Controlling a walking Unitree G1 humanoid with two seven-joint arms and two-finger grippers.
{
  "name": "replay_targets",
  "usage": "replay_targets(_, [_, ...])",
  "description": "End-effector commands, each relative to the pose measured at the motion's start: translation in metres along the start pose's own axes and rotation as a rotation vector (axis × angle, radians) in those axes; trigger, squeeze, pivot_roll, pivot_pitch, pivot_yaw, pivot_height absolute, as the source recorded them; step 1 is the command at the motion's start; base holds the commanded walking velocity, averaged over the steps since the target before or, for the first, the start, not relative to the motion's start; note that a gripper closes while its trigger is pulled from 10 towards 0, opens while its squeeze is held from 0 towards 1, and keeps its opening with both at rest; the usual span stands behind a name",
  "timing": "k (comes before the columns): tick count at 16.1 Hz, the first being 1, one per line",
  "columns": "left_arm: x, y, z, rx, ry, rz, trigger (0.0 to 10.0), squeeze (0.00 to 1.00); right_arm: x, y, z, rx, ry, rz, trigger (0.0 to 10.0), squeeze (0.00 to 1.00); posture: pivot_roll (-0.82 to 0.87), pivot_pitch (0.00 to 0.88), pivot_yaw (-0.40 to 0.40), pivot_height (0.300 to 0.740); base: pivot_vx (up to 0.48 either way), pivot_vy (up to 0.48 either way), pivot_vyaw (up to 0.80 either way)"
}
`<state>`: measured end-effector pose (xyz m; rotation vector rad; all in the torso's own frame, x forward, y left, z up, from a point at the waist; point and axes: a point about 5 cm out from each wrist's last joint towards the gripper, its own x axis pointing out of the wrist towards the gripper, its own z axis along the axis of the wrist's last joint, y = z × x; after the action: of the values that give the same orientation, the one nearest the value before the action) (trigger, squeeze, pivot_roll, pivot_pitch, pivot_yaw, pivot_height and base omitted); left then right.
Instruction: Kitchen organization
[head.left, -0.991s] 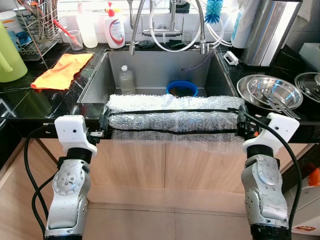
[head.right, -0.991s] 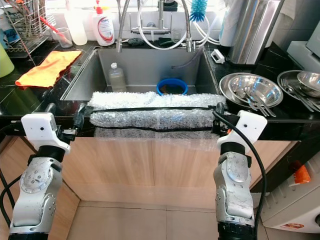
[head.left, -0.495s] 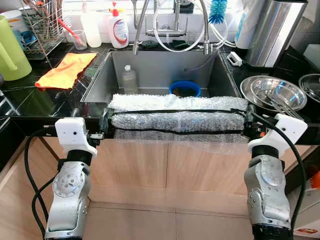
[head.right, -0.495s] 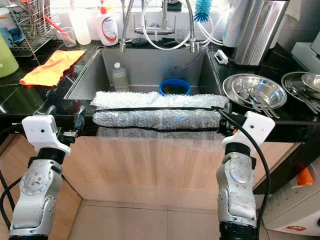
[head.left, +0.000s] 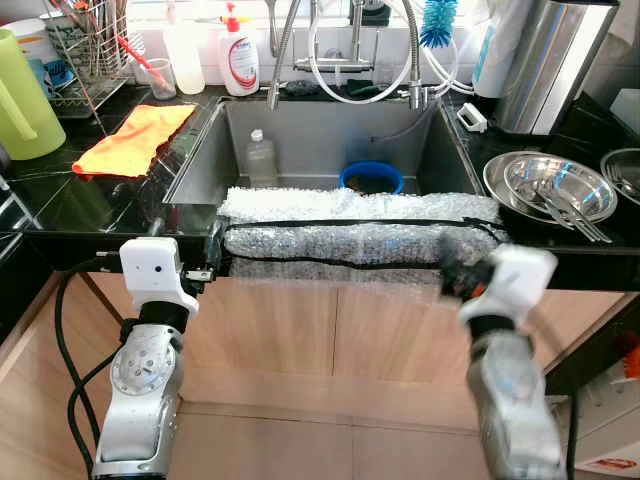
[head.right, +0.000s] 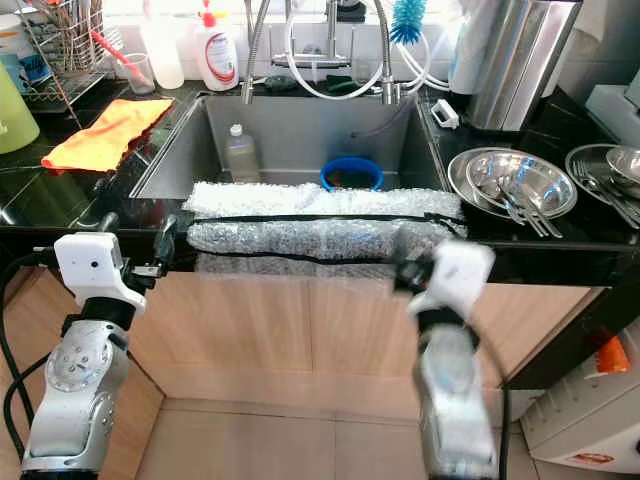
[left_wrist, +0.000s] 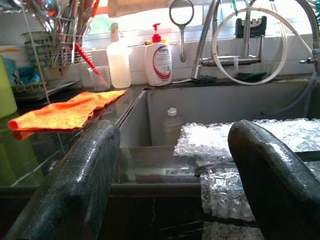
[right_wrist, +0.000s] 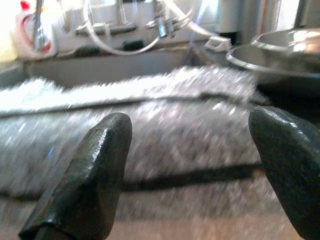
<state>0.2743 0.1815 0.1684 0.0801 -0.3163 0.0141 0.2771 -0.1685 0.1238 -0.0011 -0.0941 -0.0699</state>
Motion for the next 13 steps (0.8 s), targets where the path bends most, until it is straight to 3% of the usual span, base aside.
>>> replay_targets(1, [0.001, -0.002, 0.004, 0.019, -0.027, -0.015, 10.0, 0.0, -0.002, 0.003, 0.014, -0.036, -0.072, 0.03, 10.0, 0.0, -0.03, 0.013, 0.025, 0.74, 0.0, 0.0, 0.0])
replay_targets(5, [0.003, -0.008, 0.011, 0.014, -0.075, -0.006, 10.0, 0.0, -0.013, -0.003, 0.023, -0.09, -0.145, 0.017, 10.0, 0.0, -0.03, 0.01, 0.024, 0.74, 0.0, 0.0, 0.0])
replay_targets(6, [0.004, -0.009, 0.014, 0.015, -0.084, -0.011, 10.0, 0.0, -0.015, -0.002, 0.027, -0.141, -0.169, 0.031, 10.0, 0.0, -0.03, 0.007, 0.025, 0.74, 0.0, 0.0, 0.0])
replay_targets(13, [-0.006, -0.01, 0.011, 0.03, -0.07, -0.023, 10.0, 0.0, -0.027, 0.0, 0.027, -0.123, -0.18, 0.041, 10.0, 0.0, -0.03, 0.02, 0.033, 0.74, 0.0, 0.0, 0.0])
